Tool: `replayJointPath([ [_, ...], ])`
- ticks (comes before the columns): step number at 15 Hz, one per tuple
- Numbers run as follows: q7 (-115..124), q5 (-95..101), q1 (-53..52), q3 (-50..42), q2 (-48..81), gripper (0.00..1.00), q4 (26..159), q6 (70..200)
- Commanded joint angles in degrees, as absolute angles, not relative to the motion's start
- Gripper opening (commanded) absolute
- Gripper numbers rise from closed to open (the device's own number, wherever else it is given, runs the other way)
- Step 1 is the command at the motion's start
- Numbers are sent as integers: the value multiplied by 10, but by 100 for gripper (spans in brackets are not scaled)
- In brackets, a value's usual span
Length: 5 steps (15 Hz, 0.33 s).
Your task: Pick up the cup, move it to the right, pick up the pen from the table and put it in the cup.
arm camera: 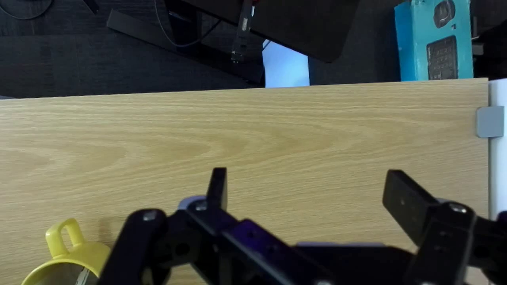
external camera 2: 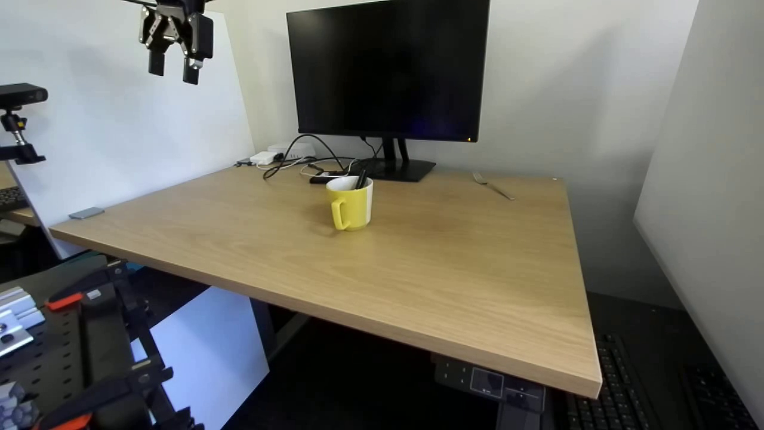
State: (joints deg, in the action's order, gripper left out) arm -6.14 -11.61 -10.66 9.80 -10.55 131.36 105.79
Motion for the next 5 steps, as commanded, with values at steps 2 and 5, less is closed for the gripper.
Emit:
replayJointPath([
  [2,-62,-116,-108,97,-103,100,1311,1057],
  [5,-62,-116,-108,97,-102,100,1311,1056],
])
